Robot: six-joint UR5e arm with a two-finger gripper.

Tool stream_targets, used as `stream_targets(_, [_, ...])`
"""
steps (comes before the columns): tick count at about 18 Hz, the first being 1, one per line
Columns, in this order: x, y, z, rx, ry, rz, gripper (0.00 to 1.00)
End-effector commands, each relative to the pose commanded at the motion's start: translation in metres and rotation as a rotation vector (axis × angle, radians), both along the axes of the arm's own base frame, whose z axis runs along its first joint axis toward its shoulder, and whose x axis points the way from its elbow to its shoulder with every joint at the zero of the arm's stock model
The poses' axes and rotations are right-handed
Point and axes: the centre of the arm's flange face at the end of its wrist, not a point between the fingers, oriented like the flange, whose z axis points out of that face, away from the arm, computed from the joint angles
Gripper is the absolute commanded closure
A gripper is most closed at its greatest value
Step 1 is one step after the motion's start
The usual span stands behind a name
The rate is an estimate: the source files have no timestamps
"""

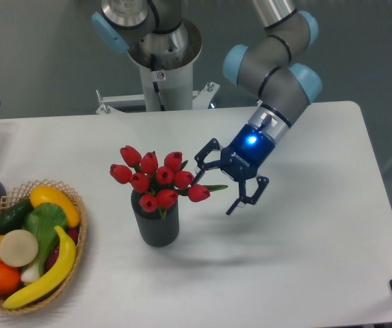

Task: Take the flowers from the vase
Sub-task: 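Lower the open gripper around the tulip stems above the vase rim, then close the gripper on the tulip stems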

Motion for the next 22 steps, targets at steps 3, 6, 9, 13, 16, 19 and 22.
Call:
stream_targets(3, [0.018, -0.006, -0.006, -0.003, -0.011, -0.005, 0.00])
stream_targets(6, [0.034, -0.012, -0.006, 0.019, -0.008, -0.013, 0.00])
stream_targets(9, [0.051, -0.003, 0.001, 0.055, -0.013, -0.042, 0.00])
stream_targets(13, [0.056, 0.012, 0.004, 0.060, -0.005, -0.078, 0.00])
stream_targets(16, [0.050, 0.020, -0.002, 0.057, -0.012, -0.089, 0.00])
stream_targets(19, [0.047, 0.028, -0.007, 0.056, -0.017, -0.101, 0.00])
stream_targets(22, [0.049, 0.032, -0.013, 0.051, -0.028, -0.108, 0.00])
